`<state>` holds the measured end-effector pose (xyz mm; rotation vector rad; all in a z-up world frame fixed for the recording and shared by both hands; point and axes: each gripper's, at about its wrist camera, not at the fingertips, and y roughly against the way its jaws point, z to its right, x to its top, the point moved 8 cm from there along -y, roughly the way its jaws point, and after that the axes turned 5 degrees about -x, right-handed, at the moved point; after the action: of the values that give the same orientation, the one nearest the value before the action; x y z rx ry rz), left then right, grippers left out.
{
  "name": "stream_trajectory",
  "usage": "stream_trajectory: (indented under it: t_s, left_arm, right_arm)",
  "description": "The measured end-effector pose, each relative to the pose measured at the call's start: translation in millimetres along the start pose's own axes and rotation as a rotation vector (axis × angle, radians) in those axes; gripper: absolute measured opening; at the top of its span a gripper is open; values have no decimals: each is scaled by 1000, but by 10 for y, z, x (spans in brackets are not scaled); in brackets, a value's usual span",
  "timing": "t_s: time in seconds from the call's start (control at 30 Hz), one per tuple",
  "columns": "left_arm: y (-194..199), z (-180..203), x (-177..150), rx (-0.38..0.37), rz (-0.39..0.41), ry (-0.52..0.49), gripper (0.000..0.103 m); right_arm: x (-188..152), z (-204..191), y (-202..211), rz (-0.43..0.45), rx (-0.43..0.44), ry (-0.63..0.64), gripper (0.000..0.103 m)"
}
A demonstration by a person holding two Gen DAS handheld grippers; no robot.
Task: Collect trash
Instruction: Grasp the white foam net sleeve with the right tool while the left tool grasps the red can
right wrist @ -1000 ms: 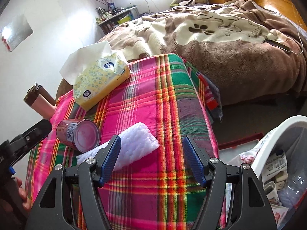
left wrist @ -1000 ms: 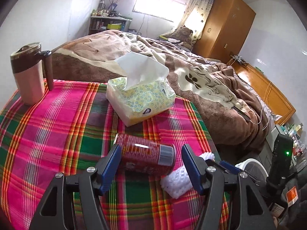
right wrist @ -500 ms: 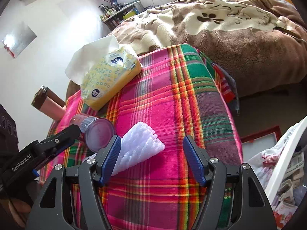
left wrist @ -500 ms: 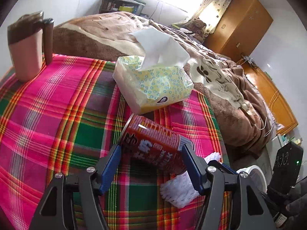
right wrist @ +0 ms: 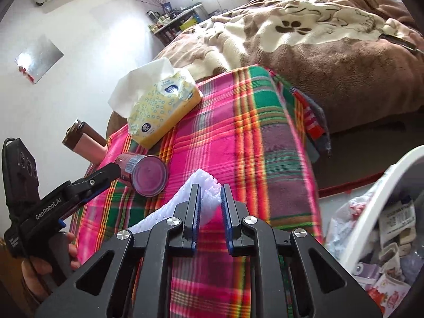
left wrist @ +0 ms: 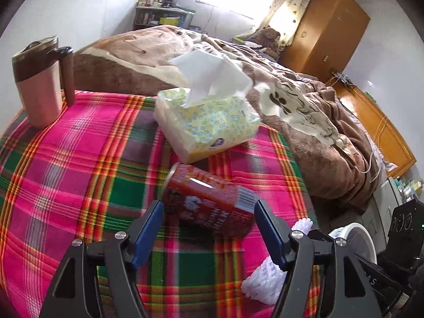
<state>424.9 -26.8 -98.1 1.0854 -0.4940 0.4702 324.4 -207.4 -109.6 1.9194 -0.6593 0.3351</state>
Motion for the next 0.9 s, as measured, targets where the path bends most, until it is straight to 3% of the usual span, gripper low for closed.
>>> stream_trajectory:
  t_s: [0.1, 0.27, 0.43, 0.63, 0.7, 0.8, 0.9]
  left_arm:
    - [-30, 142, -79, 10, -16, -42, 71]
    - [-168, 112, -270, 157, -62, -135, 71]
    - [-17, -202, -216, 213, -22, -77, 71]
    - [273, -639, -193, 298, 23, -34, 71]
    - [350, -758, -165, 282, 38, 9, 71]
    - [401, -753, -139, 251, 50, 18, 71]
    - [446, -590, -74, 169, 84, 7, 71]
  right_arm:
    - [10, 128, 87, 4, -84, 15, 16]
    - [57, 198, 109, 7, -123, 59, 16]
    - [41, 86, 22, -22, -102, 114, 16]
    - [89, -93, -116, -26, -188, 274, 16]
    - [107, -122, -160, -21, -202, 290, 17]
    - [120, -157, -178, -14, -187, 290, 25]
    - [132, -115, -116, 9, -152, 218, 55]
